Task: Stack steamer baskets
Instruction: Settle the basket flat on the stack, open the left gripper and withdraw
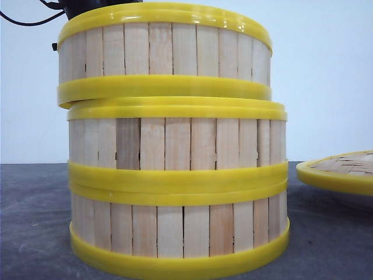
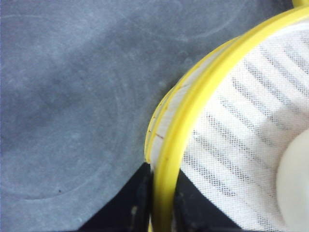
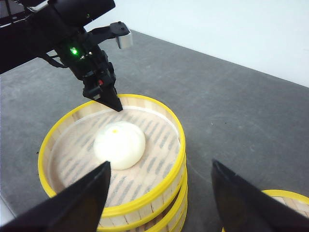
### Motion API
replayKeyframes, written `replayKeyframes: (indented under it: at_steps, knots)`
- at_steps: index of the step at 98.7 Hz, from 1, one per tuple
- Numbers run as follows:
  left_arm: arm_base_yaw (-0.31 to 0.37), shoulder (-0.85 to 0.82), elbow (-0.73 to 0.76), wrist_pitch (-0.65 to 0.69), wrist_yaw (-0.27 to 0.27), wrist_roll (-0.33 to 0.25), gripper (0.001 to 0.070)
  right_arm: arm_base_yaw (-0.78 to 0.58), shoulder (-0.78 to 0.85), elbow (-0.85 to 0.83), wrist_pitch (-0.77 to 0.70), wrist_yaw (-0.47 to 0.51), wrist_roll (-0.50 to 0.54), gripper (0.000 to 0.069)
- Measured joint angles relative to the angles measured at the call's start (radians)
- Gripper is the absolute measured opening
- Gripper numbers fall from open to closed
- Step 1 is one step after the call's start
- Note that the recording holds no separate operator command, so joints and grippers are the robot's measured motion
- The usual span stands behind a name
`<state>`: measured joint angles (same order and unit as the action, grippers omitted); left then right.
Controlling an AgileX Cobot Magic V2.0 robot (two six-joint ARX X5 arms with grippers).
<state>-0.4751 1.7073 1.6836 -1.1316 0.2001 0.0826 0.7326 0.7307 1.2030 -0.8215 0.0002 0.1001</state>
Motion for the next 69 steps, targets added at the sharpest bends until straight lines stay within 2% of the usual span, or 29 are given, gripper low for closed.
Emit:
replayKeyframes:
  at_steps: [13, 69]
  knots:
    - [-0.004, 0.000, 0.000, 0.000, 0.027, -0.001, 0.0031, 0.000, 0.000, 0.000, 0.006, 0.000, 0.000, 0.0402]
    - [-0.027, 0.000, 0.000, -0.001, 0.048, -0.005, 0.0031, 0.000, 0.000, 0.000, 0.011, 0.000, 0.000, 0.0402]
